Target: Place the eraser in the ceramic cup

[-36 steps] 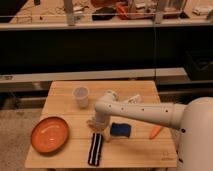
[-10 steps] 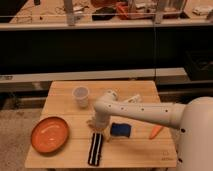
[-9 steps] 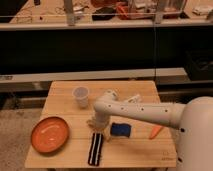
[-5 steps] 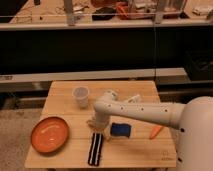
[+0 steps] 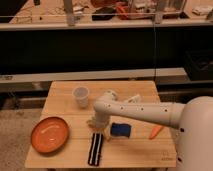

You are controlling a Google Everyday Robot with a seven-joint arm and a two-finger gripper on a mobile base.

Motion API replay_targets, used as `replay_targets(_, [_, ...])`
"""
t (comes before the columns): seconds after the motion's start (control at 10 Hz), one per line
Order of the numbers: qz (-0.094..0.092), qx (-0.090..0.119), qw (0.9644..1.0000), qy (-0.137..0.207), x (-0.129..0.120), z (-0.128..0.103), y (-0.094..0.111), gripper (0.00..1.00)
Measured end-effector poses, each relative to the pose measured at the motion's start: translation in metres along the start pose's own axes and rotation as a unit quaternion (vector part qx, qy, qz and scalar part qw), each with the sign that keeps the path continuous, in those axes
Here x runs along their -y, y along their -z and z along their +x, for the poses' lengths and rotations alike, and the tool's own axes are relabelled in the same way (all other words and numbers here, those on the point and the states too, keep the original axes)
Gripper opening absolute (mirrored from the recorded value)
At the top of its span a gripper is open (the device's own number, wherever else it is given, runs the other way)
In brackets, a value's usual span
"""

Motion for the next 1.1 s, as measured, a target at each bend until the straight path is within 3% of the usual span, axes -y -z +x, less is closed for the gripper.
replay_targets(1.1, [-0.002, -0.003, 0.9999, 0.014, 0.0018, 0.0005, -0.0013, 0.8])
